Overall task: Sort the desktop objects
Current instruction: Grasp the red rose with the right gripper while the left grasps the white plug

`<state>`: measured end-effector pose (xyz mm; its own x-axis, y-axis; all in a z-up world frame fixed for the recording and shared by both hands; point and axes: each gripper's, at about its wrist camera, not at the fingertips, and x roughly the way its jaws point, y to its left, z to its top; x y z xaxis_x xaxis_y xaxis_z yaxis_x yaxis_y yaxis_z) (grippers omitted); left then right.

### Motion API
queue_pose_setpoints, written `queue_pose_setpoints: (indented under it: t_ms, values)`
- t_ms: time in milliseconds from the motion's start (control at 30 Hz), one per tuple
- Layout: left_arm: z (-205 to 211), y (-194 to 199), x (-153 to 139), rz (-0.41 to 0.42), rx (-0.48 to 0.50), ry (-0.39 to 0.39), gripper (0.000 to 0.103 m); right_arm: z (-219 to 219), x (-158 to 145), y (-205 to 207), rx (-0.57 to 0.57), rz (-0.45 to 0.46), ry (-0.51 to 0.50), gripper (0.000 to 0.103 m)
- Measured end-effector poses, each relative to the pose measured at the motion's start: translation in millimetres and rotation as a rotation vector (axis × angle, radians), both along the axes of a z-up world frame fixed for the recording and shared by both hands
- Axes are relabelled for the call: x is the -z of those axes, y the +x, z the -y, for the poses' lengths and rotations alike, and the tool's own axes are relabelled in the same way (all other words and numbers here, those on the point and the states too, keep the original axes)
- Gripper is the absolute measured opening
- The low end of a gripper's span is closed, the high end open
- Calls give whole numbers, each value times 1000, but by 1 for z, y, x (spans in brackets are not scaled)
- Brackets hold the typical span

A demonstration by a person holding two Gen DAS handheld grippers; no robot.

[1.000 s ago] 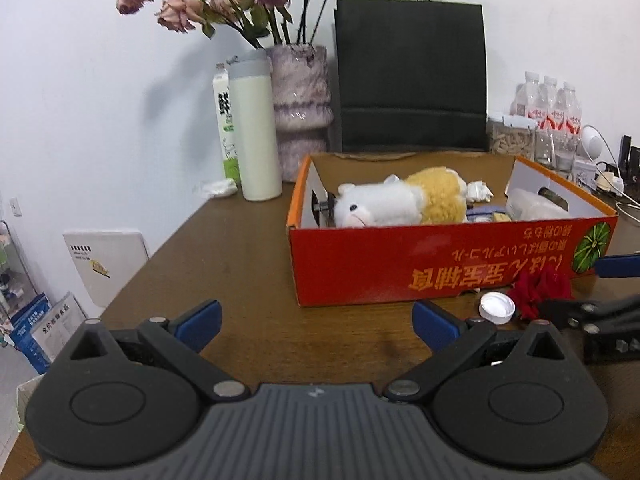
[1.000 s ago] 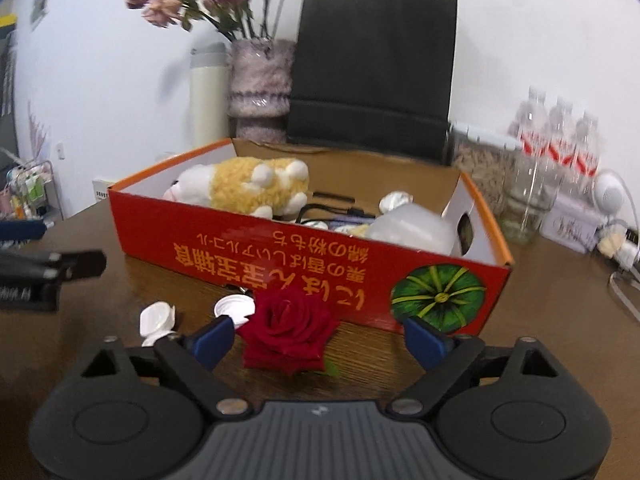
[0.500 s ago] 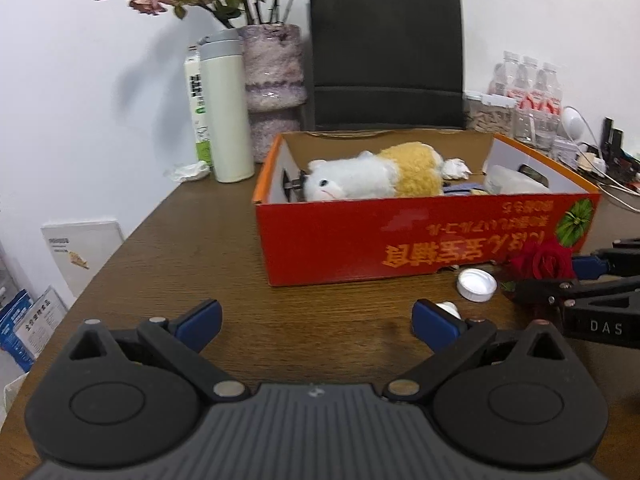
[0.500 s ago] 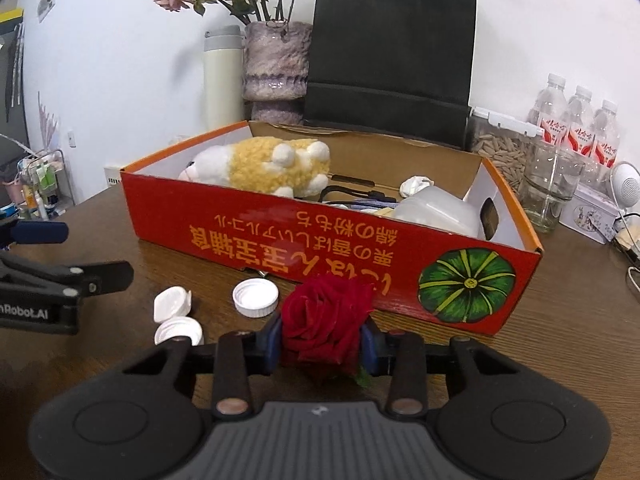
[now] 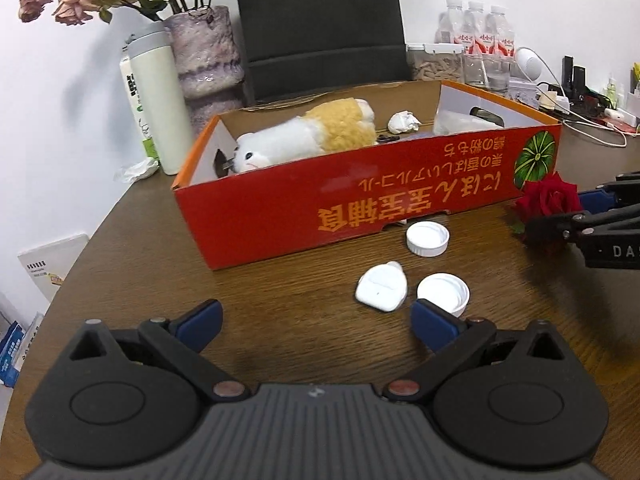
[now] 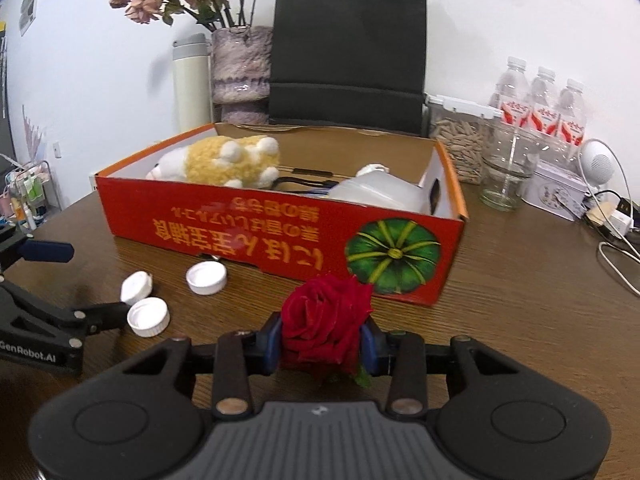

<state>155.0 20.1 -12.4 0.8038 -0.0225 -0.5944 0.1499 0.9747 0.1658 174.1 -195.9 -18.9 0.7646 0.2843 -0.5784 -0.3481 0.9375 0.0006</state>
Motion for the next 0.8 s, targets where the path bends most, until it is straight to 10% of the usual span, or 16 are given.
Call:
queue_pose_setpoints:
  t_ms: [233, 533, 800]
  values:
    - [7, 15, 0, -19, 7, -38, 97, 15, 2, 0, 2, -14, 16, 38]
    - [15, 14, -2, -13, 70, -92, 29, 15, 2, -1, -13, -15, 28, 38]
    - [18, 3, -8, 35, 67, -93, 29, 14, 0, -2, -15, -5, 26, 38]
